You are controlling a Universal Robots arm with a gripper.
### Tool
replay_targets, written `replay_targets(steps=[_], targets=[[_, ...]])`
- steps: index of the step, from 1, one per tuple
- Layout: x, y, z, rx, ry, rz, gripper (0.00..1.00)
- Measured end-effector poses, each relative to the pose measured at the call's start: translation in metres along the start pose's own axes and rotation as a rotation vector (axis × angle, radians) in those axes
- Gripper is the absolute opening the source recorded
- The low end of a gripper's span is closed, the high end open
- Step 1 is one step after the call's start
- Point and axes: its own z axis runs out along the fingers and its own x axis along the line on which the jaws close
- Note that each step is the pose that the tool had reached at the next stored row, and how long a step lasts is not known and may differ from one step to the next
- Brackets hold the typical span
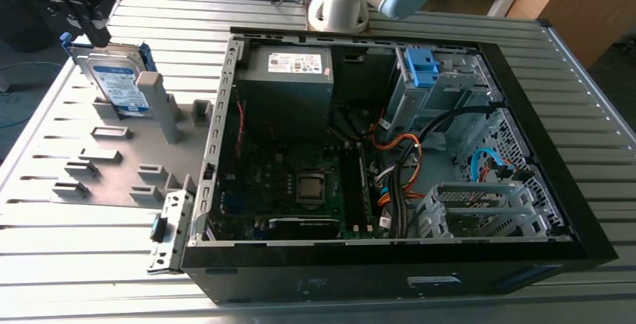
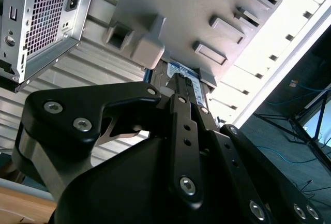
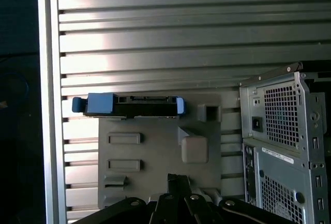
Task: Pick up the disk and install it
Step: 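Reach for the disk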
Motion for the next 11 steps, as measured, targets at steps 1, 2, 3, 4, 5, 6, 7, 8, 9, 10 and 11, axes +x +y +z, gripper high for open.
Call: replay_targets(steps=[1,2,3,4,5,6,7,8,9,10,11], targets=[[0.0002,0.0,0.0001,0.0,0.0001,0.0,0.11],[0.0004,0.0,0.0002,0.0,0.0,0.0,0.11],[0.0006,-0.0001,0.0003,0.0,0.0,0.0,0.11],[0.0008,-0.0001,0.0004,0.0,0.0,0.0,0.11],[0.001,-0.0001,0.0005,0.0,0.0,0.0,0.11],[0.0012,-0.0001,0.0005,0.0001,0.0,0.0,0.11],[0.0014,-0.0001,0.0006,0.0,0.0,0.0,0.11],[0.0016,-0.0002,0.0007,0.0,0.0,0.0,0.11],[0.0017,-0.0002,0.0008,0.0,0.0,0.0,0.11],[0.0019,-0.0002,0.0009,0.0,0.0,0.0,0.11],[0.0021,-0.0002,0.0011,0.0,0.0,0.0,0.11]])
